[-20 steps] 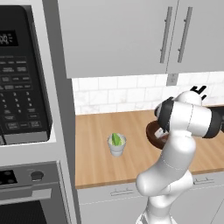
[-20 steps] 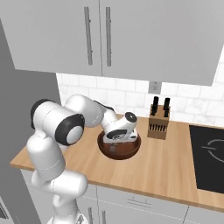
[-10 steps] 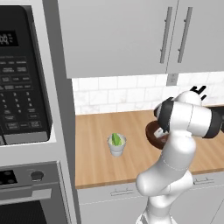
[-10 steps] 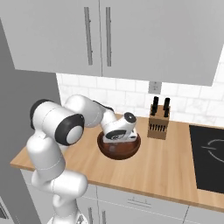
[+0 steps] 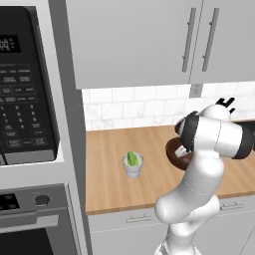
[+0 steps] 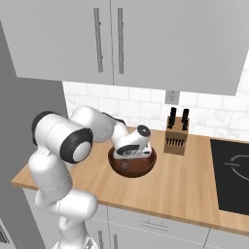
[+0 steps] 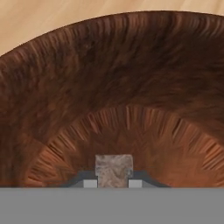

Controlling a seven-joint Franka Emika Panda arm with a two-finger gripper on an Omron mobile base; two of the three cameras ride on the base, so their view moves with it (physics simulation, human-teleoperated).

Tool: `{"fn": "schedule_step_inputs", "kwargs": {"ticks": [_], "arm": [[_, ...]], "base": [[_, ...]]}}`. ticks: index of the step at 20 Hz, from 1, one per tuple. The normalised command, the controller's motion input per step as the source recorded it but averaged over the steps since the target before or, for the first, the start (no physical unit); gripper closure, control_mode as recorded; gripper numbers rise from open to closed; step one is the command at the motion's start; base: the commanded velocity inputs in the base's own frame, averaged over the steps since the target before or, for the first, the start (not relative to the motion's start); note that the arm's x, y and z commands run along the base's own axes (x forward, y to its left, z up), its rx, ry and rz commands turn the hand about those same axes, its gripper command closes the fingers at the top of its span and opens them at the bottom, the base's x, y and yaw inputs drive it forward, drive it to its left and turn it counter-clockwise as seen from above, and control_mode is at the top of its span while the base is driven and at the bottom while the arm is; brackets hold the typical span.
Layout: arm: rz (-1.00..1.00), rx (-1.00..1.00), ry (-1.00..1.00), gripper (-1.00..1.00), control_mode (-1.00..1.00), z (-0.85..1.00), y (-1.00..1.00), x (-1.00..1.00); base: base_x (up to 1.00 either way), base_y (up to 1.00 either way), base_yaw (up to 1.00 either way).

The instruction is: Grab a lemon wedge from the fridge and one ice cube from the ice bowl, and put them in the glass of lemonade.

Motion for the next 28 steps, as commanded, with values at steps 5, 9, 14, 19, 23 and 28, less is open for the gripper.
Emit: {"fn": "schedule_step_inputs", "kwargs": {"ticks": [5,9,14,19,23,28], "arm": [[0.0,0.01,0.0,1.0,-1.0,0.55,0.0,-0.42],[0.0,0.0,0.0,1.0,-1.0,1.0,0.21,-0.2],[0.06,0.0,0.06,1.0,-1.0,0.82,0.5,0.0],[0.07,0.0,0.01,1.0,-1.0,0.16,0.58,-0.35],[0.15,0.0,0.0,1.0,-1.0,0.06,0.65,-0.56],[0.16,-0.06,0.09,1.0,-1.0,0.35,0.98,-0.37]], "base": [[0.0,0.0,0.0],[0.0,0.0,0.0],[0.0,0.0,0.0],[0.0,0.0,0.0],[0.0,0.0,0.0],[0.0,0.0,0.0]]}}
